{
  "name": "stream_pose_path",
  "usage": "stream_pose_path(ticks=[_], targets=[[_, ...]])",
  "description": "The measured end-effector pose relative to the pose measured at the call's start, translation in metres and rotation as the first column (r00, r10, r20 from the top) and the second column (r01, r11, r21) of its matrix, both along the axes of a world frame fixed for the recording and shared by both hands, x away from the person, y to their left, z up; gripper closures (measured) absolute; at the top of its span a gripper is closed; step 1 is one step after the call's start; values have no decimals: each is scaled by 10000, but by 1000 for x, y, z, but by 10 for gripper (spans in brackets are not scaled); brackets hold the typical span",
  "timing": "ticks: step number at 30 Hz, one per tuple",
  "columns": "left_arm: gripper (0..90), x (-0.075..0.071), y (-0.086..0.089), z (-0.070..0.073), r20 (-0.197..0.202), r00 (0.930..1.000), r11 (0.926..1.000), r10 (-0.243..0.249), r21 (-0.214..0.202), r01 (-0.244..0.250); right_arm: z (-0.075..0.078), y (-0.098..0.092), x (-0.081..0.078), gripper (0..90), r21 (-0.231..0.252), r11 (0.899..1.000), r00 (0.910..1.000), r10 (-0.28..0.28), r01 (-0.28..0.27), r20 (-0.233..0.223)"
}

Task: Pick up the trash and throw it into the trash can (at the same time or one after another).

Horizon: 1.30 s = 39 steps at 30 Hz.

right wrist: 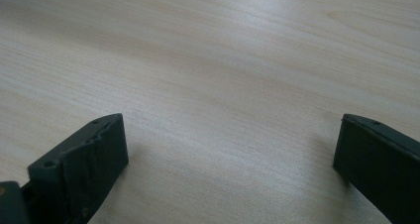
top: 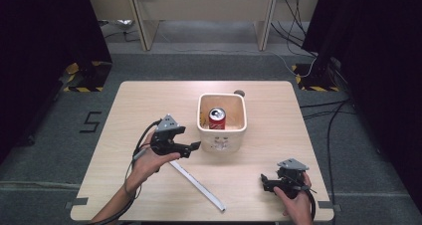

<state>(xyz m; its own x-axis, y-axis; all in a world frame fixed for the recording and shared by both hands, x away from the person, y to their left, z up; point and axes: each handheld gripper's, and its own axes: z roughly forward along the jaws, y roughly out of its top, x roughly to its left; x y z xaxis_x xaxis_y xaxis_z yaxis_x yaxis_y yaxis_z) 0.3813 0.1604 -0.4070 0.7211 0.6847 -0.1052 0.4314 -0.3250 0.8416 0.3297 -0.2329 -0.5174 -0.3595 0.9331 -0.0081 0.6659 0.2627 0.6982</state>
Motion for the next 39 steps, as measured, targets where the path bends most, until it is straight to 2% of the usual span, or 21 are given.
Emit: stream_pose_path(ticks=[8, 14, 18, 25, 33, 36, 39], targets=[[193, -15, 1, -31, -267, 9991, 9995, 326, 68, -324, 0, 0, 0, 5, -3, 10000, 10000, -2, 2, 3], [192, -21, -2, -55, -773, 9962, 9991, 400, 159, -389, 0, 0, 0, 5, -5, 10000, 10000, -2, 2, 4], [192, -23, -2, -67, -784, 9948, 9975, 649, 334, -624, 0, 0, 0, 5, -15, 10000, 10000, 7, -7, 4], [189, -26, -1, -79, -729, 9931, 9947, 919, 535, -881, 0, 0, 0, 5, -10, 10000, 10000, 1, -1, -6], [166, -30, 2, -90, -958, 9886, 9920, 1163, 601, -1108, 0, 0, 0, 5, -1, 10000, 10000, 2, -2, 2], [166, -36, 4, -92, -851, 9885, 9894, 1248, 845, -1177, 0, 0, 0, 5, -3, 10000, 10000, -1, 1, 2], [166, -39, 7, -97, -985, 9859, 9874, 1351, 966, -1257, 0, 0, 0, 5, -3, 10000, 10000, -1, 1, 1]])
